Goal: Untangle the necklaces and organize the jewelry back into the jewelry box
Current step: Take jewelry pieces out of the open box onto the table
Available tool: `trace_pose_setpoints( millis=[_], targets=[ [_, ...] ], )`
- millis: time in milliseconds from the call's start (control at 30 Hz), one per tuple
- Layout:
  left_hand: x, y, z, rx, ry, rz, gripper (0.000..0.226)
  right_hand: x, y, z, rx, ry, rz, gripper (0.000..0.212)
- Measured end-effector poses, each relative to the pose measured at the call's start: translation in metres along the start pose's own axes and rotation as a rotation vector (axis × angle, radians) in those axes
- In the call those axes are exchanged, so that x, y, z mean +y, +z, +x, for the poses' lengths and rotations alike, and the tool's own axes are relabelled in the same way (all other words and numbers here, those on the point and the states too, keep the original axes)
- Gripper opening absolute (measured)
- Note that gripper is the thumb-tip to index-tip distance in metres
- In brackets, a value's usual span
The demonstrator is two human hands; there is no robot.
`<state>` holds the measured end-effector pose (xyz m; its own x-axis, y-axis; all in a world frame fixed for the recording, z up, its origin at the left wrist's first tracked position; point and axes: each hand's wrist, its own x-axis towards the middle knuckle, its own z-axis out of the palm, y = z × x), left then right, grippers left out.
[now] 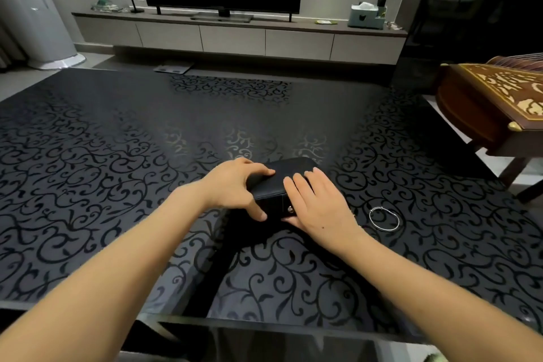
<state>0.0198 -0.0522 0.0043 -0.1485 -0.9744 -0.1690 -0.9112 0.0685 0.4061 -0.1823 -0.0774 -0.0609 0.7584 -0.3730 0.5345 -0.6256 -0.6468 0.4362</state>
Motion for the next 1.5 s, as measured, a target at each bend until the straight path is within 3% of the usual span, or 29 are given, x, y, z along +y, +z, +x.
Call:
trace_pose_setpoints(
  millis=[133,267,400,533,633,800,933,1033,1167,1267,1333,1433,1500],
  targets=[
    [-0.011,-0.008,0.008,-0.148,-0.039,-0.227,0.091,0.015,-0.003,0.011,0.047,-0.166,0.083,0.075],
    [-0.022,-0.015,0.016,-0.232,-0.032,-0.384,0.089,0.021,-0.005,0.024,0.036,-0.207,0.169,0.068],
    [-0.024,-0.020,0.021,-0.268,-0.032,-0.360,0.092,0.027,-0.006,0.035,0.020,-0.268,0.172,0.064],
    [-0.027,-0.020,0.022,-0.263,-0.047,-0.383,0.093,0.026,0.000,0.032,0.037,-0.401,-0.094,0.060],
    [-0.027,-0.023,0.022,-0.268,-0.046,-0.385,0.093,0.025,0.003,0.029,0.128,-0.357,-0.190,0.055],
    [-0.029,-0.024,0.022,-0.251,-0.045,-0.388,0.093,0.024,0.010,0.038,0.239,-0.371,-0.077,0.036],
    [-0.021,-0.012,0.006,-0.173,-0.034,-0.236,0.088,0.017,0.000,0.027,0.202,-0.338,0.157,0.038],
    [-0.011,0.006,-0.018,-0.069,0.049,-0.055,0.091,0.005,-0.022,0.011,0.176,-0.283,0.297,0.046],
    [-0.006,0.012,-0.047,-0.064,0.125,-0.098,0.088,0.001,-0.051,0.005,0.141,-0.197,0.390,0.050],
    [0.000,-0.007,-0.054,-0.168,0.132,-0.342,0.071,0.013,-0.077,0.023,0.147,-0.040,0.515,0.045],
    [0.001,-0.016,-0.053,-0.203,0.117,-0.568,0.061,0.024,-0.086,0.041,0.112,0.067,0.535,0.026],
    [-0.002,-0.013,-0.049,-0.092,0.039,-0.835,0.038,0.035,-0.077,0.067,-0.068,0.392,0.770,0.033],
    [-0.004,-0.003,-0.042,0.027,-0.074,-0.970,0.038,0.037,-0.064,0.076,-0.156,0.522,0.870,0.032]
  ],
)
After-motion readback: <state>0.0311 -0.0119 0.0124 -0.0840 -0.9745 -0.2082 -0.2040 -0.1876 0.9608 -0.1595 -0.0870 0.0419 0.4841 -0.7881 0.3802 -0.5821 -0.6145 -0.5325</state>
